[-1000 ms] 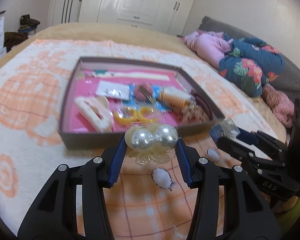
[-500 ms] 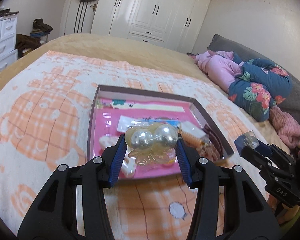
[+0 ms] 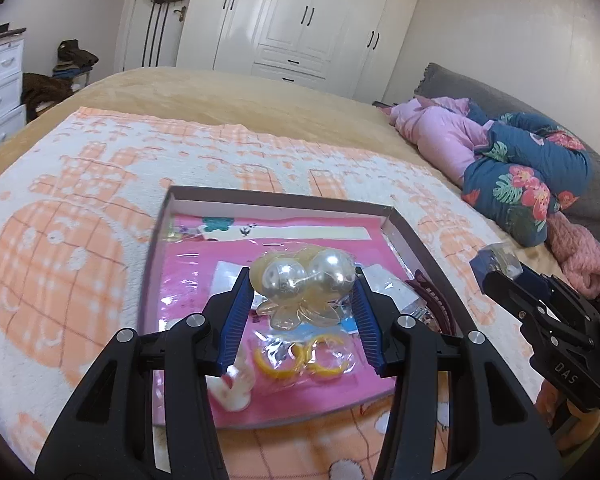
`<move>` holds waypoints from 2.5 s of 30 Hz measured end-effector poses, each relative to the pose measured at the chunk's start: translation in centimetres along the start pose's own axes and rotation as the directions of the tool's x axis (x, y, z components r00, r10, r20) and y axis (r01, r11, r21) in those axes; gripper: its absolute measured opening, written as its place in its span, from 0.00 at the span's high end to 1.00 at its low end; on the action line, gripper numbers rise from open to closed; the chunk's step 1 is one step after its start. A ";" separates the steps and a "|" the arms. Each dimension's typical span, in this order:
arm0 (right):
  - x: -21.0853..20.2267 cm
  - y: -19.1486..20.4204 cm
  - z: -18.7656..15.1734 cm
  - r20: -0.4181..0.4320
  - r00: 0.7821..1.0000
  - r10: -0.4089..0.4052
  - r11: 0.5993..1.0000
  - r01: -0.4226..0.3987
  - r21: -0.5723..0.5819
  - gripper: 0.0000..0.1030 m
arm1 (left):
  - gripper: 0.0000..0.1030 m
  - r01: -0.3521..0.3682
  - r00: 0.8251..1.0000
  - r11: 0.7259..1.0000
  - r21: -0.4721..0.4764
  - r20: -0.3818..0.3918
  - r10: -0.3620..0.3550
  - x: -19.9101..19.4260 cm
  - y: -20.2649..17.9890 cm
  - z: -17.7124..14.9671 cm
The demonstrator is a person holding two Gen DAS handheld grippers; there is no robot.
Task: Organize jewelry
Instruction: 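Lower the pearl clip into the box with the left tool while the right tool places the pin case, then open both tools and withdraw them from the box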
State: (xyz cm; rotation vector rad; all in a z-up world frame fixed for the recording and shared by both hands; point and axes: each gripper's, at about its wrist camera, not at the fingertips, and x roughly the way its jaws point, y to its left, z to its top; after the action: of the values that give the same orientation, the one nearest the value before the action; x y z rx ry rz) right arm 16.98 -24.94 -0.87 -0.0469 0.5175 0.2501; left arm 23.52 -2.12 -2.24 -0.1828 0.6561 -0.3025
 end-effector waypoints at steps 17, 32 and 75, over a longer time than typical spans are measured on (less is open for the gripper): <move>3.3 -0.2 -4.1 -0.130 0.991 0.012 1.000 -0.010 0.017 0.56 | 0.61 -0.030 0.996 0.999 0.021 -0.088 0.032 4.3 -0.3 -1.0; 2.0 0.6 -4.9 -0.143 0.989 0.039 0.999 -0.035 0.033 0.43 | 0.60 -0.039 0.994 0.999 0.023 -0.098 0.041 4.0 -0.4 -1.9; -11.1 2.7 -4.6 0.126 0.992 -0.014 1.000 0.011 0.023 0.08 | 0.11 -0.108 0.987 0.992 0.060 0.126 0.100 -11.3 -1.3 -6.2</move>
State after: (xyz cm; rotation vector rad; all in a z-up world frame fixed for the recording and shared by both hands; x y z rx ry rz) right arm 4.78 -25.30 0.69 -0.0128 0.3943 0.2331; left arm 10.90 0.01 -0.28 -0.1019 0.5314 -0.2104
